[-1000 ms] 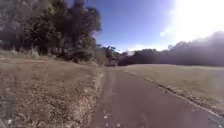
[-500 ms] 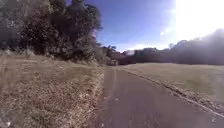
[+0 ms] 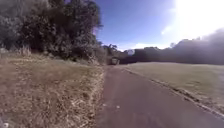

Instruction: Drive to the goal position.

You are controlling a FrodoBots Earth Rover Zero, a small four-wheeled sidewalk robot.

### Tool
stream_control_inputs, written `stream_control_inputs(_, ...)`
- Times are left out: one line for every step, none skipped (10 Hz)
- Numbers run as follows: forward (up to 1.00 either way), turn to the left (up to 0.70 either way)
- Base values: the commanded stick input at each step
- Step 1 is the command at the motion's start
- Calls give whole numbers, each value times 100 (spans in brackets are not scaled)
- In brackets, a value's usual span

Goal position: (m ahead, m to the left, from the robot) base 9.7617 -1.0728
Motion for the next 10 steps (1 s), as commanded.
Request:
stream_control_inputs(0, 0)
stream_control_inputs(0, 0)
stream_control_inputs(0, 0)
stream_control_inputs(0, 0)
stream_control_inputs(0, 0)
stream_control_inputs(0, 0)
stream_control_inputs(0, 0)
stream_control_inputs(60, -14)
stream_control_inputs(60, -14)
stream_control_inputs(60, -15)
